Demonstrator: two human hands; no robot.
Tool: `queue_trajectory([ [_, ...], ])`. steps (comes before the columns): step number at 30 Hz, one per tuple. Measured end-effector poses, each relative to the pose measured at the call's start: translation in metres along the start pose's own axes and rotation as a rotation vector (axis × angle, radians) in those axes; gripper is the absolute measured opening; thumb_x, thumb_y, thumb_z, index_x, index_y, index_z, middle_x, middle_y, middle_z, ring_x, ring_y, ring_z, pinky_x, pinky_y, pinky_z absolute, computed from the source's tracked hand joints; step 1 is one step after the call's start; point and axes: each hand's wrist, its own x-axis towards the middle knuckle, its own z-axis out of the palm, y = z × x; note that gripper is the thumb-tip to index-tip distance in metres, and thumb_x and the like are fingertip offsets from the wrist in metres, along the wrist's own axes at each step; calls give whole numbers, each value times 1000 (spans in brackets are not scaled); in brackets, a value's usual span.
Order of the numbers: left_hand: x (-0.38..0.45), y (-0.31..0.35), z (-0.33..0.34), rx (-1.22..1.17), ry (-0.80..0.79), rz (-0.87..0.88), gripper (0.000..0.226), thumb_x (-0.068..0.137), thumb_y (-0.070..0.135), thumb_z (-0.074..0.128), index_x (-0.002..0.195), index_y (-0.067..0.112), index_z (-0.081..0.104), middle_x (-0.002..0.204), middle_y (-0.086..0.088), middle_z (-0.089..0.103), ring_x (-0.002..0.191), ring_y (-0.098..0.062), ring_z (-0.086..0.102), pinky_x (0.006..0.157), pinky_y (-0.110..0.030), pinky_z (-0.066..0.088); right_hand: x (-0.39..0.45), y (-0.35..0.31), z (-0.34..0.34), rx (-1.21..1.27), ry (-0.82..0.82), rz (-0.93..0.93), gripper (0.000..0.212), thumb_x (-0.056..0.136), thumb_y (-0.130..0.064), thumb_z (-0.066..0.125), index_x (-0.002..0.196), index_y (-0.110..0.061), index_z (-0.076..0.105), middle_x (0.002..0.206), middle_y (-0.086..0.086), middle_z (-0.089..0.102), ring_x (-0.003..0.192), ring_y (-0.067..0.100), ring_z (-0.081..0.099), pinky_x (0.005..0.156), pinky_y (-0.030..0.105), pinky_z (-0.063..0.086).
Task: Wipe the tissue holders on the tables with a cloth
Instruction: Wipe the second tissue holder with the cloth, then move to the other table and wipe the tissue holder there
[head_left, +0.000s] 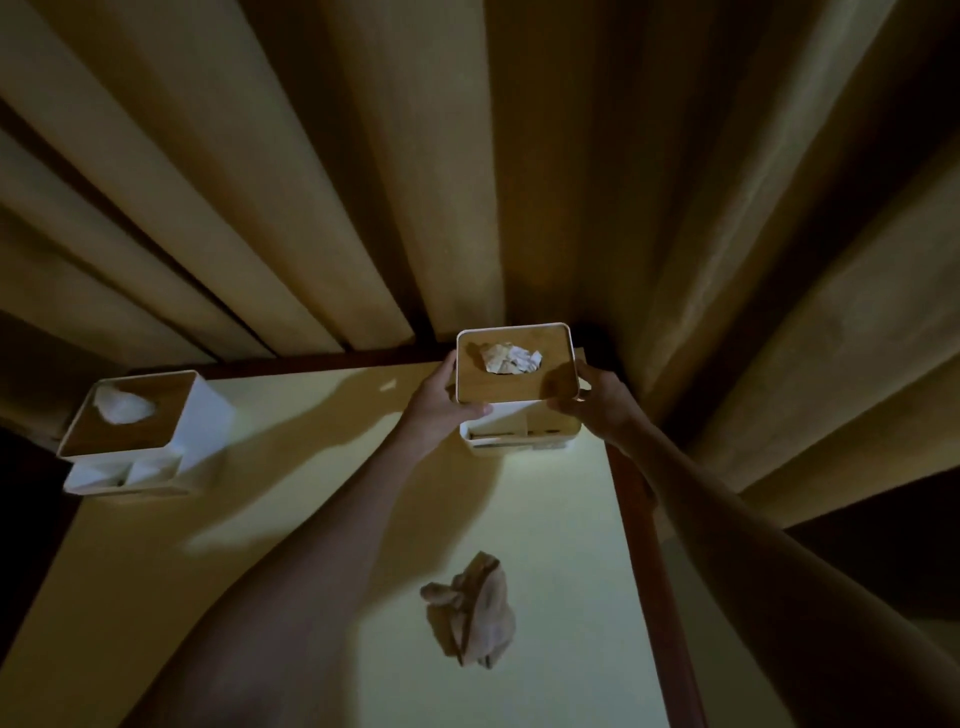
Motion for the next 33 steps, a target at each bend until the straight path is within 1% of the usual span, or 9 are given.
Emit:
queue_trajectory([
  [8, 9, 4, 15, -50, 21, -37, 87, 73, 14, 79, 144, 35, 33, 130, 12, 58, 119, -9, 55, 100, -30, 44, 9, 9, -5, 95, -25, 14, 52, 84, -17, 72, 132, -12, 52, 120, 4, 63, 109, 18, 60, 88, 30, 50],
  [12, 10, 3, 14, 15, 54, -81, 97, 72, 21, 81, 148, 34, 23, 139, 8, 50, 125, -13, 49, 106, -38, 40, 6, 10, -4, 125, -52, 12, 55, 87, -19, 69, 137, -13, 46, 128, 6, 59, 120, 23, 55, 95, 38, 50],
  [14, 6, 4, 16, -19, 93, -105, 101, 73, 17, 80, 151, 28, 16, 149, 5, 39, 133, -14, 41, 109, -42, 37, 1, 10, -4, 96, -50, 8, 61, 89, -21, 67, 142, -14, 39, 134, 7, 54, 124, 26, 51, 94, 33, 48],
  [17, -16, 7, 21, -105, 238, -73, 86, 81, 4, 72, 150, 18, 22, 153, 1, 31, 137, -16, 34, 107, -33, 37, -23, 11, 1, 41, 26, -1, 69, 90, -19, 65, 148, -12, 27, 139, 3, 42, 130, 21, 41, 94, 22, 37],
  [20, -59, -11, 30, 35, 417, -34, 63, 85, 7, 67, 141, 16, 41, 143, -1, 46, 126, -18, 49, 96, -27, 42, -68, 35, 22, -52, 65, -44, 75, 92, -22, 61, 152, -11, 17, 158, 5, 20, 144, 22, 21, 115, 29, 23],
  [24, -142, -58, 64, 267, 191, 47, 49, 88, 27, 65, 134, 28, 49, 135, 13, 45, 126, -11, 45, 103, -33, 42, -150, 77, 63, -120, -2, -103, 74, 94, -22, 56, 153, -19, 10, 159, -6, -7, 148, 21, -6, 120, 47, 8],
  [27, -187, -86, 83, 447, 31, 112, 50, 86, 40, 60, 135, 38, 48, 151, 17, 25, 140, -8, 24, 113, -37, 32, -202, 98, 85, -185, -86, -121, 78, 94, -38, 51, 152, -28, -1, 156, -9, -24, 142, 14, -28, 114, 44, -11],
  [31, -213, -100, 96, 558, 39, 150, 56, 89, 35, 60, 140, 45, 39, 156, 26, -7, 144, -2, -11, 114, -31, 11, -238, 115, 100, -392, -128, -142, 74, 91, -57, 19, 152, -25, -8, 156, -3, -28, 141, 18, -31, 113, 41, -18],
  [33, -215, -100, 99, 554, 30, 123, 57, 90, 31, 60, 140, 44, 38, 154, 30, -9, 141, 2, -12, 116, -30, 11, -240, 117, 102, -457, -148, -130, 72, 92, -57, 13, 151, -23, -12, 156, -1, -28, 141, 20, -32, 114, 42, -18],
])
